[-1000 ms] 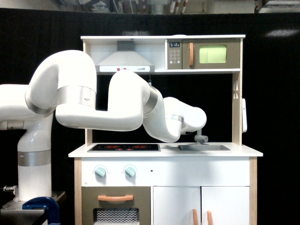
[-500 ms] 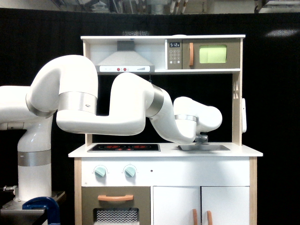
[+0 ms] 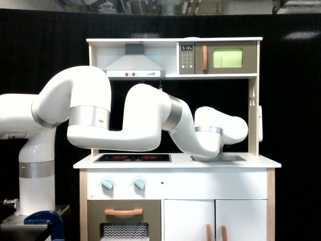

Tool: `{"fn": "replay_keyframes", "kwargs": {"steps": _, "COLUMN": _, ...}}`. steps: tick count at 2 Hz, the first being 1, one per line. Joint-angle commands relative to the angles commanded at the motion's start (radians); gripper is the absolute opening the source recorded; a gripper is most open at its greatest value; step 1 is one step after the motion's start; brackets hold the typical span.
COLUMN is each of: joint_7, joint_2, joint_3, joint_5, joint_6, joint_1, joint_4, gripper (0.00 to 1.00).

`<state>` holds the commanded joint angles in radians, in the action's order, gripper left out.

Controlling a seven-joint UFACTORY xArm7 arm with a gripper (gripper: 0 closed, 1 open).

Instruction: Turn on the faucet

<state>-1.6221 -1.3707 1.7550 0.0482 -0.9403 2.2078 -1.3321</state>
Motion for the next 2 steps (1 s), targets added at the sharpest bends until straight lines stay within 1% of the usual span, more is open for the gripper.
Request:
{"fn": "replay_keyframes", "kwargs": {"steps": 1, "joint_7": 0.024, "joint_2": -0.009, "joint_3": -0.023, "joint_5": -0.025, "joint_6": 0.0, "joint_1": -0.037, "joint_4": 0.034, "gripper": 1.0}}
{"fn": "replay_keyframes", "kwargs": {"steps": 2, "joint_7": 0.072, "joint_2": 0.023, "joint_3": -0.116, "joint_5": -0.032, "joint_6": -0.047, "joint_1": -0.276, "joint_4": 0.222, "gripper": 1.0}}
